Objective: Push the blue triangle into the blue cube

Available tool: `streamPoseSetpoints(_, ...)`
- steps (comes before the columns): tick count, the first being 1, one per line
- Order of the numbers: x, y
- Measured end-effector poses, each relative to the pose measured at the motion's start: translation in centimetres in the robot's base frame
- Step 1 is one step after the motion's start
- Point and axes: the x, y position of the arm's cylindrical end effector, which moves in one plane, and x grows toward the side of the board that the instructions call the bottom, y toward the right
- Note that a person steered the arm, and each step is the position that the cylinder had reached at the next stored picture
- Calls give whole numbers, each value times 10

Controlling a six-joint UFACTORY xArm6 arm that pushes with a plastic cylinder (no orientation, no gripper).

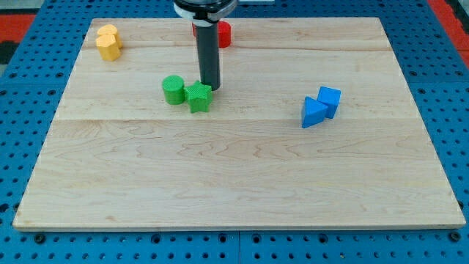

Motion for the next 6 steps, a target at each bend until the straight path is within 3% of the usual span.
streamPoseSetpoints(1,16,73)
streamPoseSetpoints(4,64,90)
streamPoseSetpoints(6,85,142)
